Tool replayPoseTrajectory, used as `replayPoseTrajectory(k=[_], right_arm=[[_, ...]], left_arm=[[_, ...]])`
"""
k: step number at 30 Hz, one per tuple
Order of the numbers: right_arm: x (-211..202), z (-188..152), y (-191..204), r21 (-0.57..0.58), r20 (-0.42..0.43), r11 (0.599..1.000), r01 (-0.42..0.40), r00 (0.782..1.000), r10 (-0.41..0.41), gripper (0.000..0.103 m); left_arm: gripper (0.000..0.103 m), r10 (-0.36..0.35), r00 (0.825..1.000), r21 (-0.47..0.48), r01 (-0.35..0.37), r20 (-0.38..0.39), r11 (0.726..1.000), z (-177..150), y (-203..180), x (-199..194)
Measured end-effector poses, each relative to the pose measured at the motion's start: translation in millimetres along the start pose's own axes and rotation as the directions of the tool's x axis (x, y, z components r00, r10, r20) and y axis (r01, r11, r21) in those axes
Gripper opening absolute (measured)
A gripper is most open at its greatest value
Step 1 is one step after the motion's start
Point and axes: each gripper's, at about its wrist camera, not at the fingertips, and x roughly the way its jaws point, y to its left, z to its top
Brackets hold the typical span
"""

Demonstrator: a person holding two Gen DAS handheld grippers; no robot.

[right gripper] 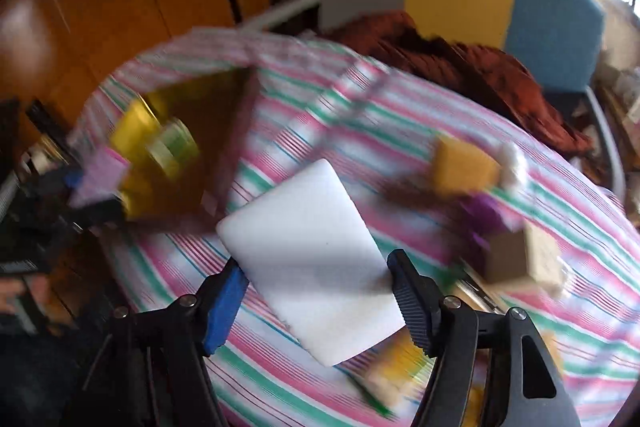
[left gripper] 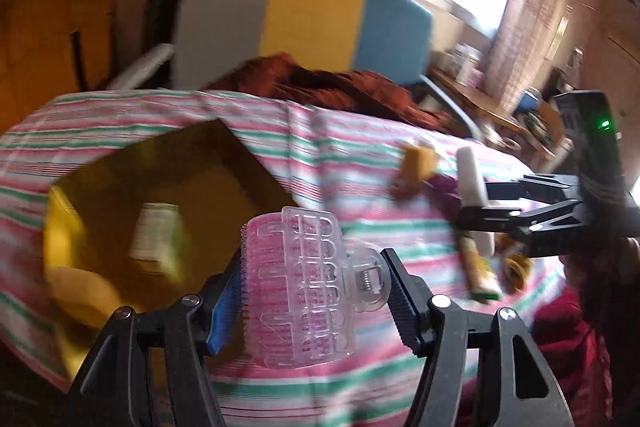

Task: Organize objects
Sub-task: 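Drop the roller and foam block into the gold tray from both tools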

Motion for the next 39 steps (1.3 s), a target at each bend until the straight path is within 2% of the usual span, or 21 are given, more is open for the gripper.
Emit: replayPoseTrajectory(k=[4, 8, 10, 11, 13, 14, 16, 19, 25, 32, 39], right_arm=[[30, 40, 44, 0.029, 0.017, 0.996, -0.086, 0.996, 0.086, 0.071], [66, 80, 87, 0.039, -0.001, 0.992, -0.119, 0.993, 0.119, 0.071], [85, 100, 102, 0.071, 0.002, 0.989, -0.127, 0.992, 0.127, 0.076], [91, 109, 108, 0.077, 0.013, 0.987, -0.14, 0.99, 0.14, 0.079], [101, 124, 118, 0.095, 0.032, 0.985, -0.141, 0.99, 0.139, 0.095], [104, 130, 121, 0.104, 0.044, 0.986, -0.131, 0.991, 0.127, 0.103], [107, 137, 128, 0.11, 0.058, 0.988, -0.111, 0.993, 0.106, 0.103], [106, 136, 132, 0.11, 0.054, 0.987, -0.117, 0.992, 0.111, 0.103], [94, 102, 135, 0.083, 0.047, 0.995, -0.047, 0.998, 0.043, 0.103], [72, 62, 151, 0.028, 0.103, 0.999, 0.022, 0.994, -0.025, 0.103], [48, 34, 157, 0.03, 0.175, 0.996, 0.079, 0.981, -0.083, 0.103]], left_arm=[[0.065, 0.109, 0.994, -0.057, -0.107, 0.028, 0.993, 13, 47, -6], [0.066, 0.228, 0.973, -0.098, -0.223, 0.043, 0.97, 27, 95, -7], [0.066, 0.281, 0.959, -0.105, -0.276, 0.036, 0.955, 34, 114, -3], [0.071, 0.302, 0.952, -0.119, -0.296, 0.041, 0.948, 37, 123, -2], [0.084, 0.327, 0.945, -0.118, -0.321, 0.032, 0.94, 40, 136, 2], [0.085, 0.347, 0.937, -0.132, -0.34, 0.036, 0.931, 40, 141, 1], [0.085, 0.34, 0.939, -0.149, -0.331, 0.043, 0.932, 39, 148, -1], [0.085, 0.346, 0.937, -0.186, -0.331, 0.051, 0.925, 32, 154, -8], [0.085, 0.348, 0.936, -0.224, -0.329, 0.053, 0.918, 14, 147, -20], [0.085, 0.351, 0.934, -0.244, -0.325, 0.069, 0.914, -7, 127, -38], [0.085, 0.365, 0.929, -0.215, -0.345, 0.065, 0.914, -22, 111, -45]])
